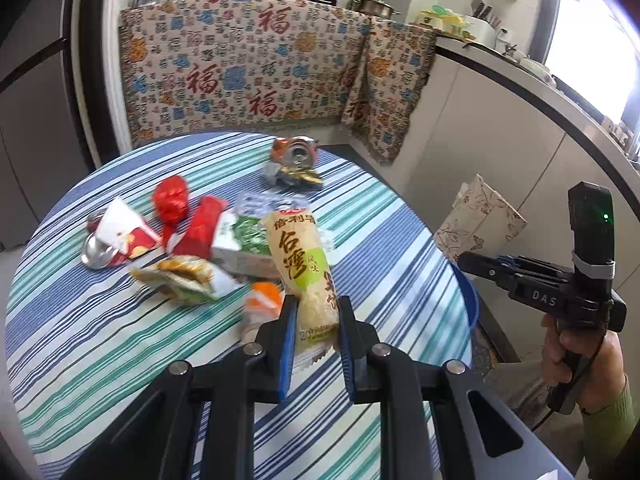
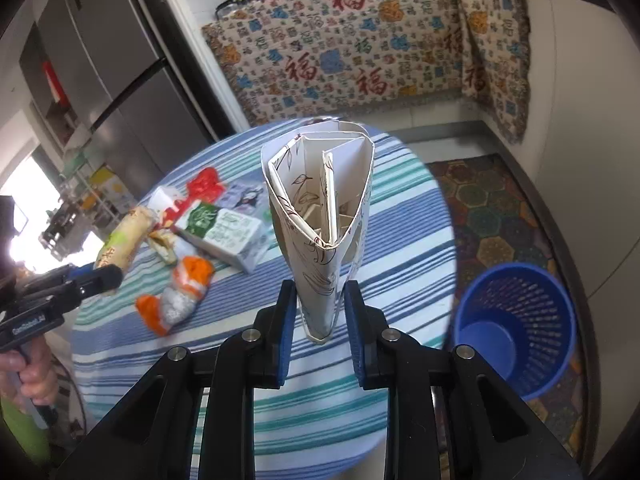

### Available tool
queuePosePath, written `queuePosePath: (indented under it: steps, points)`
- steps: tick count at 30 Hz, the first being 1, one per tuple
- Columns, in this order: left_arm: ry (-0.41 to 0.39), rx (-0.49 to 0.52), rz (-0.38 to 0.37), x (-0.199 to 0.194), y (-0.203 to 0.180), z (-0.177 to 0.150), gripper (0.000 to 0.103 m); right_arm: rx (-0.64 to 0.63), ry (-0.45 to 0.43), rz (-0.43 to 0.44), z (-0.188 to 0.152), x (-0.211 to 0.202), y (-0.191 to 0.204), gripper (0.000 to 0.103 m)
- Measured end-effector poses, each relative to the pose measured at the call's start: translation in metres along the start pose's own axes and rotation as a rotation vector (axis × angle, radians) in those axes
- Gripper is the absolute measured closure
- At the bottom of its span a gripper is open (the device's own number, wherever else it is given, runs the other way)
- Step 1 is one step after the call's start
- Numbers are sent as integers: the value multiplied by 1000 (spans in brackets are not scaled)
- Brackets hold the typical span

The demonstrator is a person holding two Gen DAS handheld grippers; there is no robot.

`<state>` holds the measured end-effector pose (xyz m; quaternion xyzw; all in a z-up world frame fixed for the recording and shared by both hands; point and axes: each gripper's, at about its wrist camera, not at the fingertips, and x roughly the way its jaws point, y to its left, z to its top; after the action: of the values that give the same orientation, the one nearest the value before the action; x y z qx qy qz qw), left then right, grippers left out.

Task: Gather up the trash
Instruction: 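Carry both bags over the blue wastebasket and open both tools to drop them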

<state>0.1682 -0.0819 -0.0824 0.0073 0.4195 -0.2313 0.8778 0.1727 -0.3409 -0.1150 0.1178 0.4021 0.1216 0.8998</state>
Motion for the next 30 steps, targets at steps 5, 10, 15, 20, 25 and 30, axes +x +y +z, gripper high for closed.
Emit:
queuePosePath:
  steps: [5,10,15,20,25,30]
  points:
    - [0,58,-106,33,-63,33,83,63,4,-90,8,-23,-62,79]
    - [28,93,-196,82,-122,63,84,152,28,-150,11,-34,-125,79]
    - [71,125,-218,136,-171,74,83,207,49,-193,11,-32,-169,79]
    - [115,168,-201,185,-208,72,84,246,124,-231,7,-14,-213,79]
    - [166,182,-202,231,-231,65,84,306,200,-239,-5,9,-258,79]
    - [205,205,-201,264,-249,56,84,302,244,-223,-7,23,-282,79]
